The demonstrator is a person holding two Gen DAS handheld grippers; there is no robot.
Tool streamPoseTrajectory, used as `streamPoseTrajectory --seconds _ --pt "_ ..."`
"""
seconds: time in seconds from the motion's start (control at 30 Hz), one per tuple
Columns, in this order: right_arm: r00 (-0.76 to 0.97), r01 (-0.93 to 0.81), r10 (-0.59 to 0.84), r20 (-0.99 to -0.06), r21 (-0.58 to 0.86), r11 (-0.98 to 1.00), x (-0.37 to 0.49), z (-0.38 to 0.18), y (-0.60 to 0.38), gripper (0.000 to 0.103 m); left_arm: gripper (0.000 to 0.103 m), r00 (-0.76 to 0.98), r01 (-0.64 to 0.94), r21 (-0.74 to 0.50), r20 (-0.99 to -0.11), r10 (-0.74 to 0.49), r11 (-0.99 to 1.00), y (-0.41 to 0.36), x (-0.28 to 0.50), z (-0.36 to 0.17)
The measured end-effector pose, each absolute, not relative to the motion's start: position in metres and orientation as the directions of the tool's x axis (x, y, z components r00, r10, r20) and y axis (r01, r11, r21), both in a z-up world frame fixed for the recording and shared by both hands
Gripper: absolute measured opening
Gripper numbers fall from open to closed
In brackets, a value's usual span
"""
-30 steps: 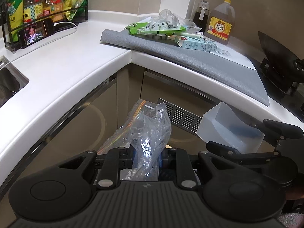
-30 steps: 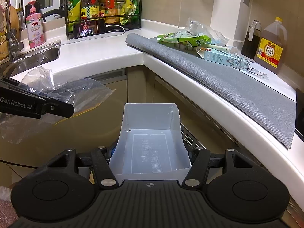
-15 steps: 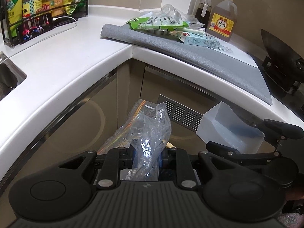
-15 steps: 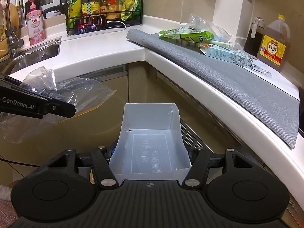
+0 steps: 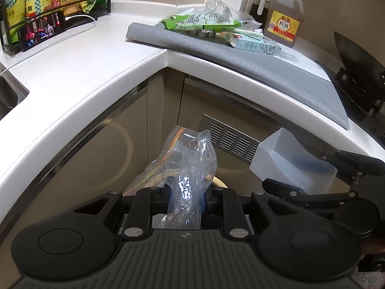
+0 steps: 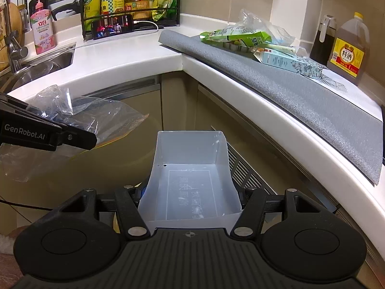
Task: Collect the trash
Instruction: 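Carry the box and bag down into the cabinet above the blue trash bin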
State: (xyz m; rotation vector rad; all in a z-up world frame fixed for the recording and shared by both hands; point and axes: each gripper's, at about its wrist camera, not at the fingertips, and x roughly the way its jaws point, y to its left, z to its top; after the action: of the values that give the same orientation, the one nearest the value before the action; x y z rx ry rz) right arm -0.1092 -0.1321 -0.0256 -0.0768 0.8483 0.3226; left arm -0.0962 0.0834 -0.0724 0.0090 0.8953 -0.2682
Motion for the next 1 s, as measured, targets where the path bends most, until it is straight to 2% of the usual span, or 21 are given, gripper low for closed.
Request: streamPoseTrajectory --seconds 1.0 --pt "0.501 -0.318 0.24 -0.832 0.081 0.945 -0.069 -0.09 -0.124 0.063 0.022 0.452 0.202 -0.083 -0.876 -0.168 0.976 0.063 -0.038 -0.143"
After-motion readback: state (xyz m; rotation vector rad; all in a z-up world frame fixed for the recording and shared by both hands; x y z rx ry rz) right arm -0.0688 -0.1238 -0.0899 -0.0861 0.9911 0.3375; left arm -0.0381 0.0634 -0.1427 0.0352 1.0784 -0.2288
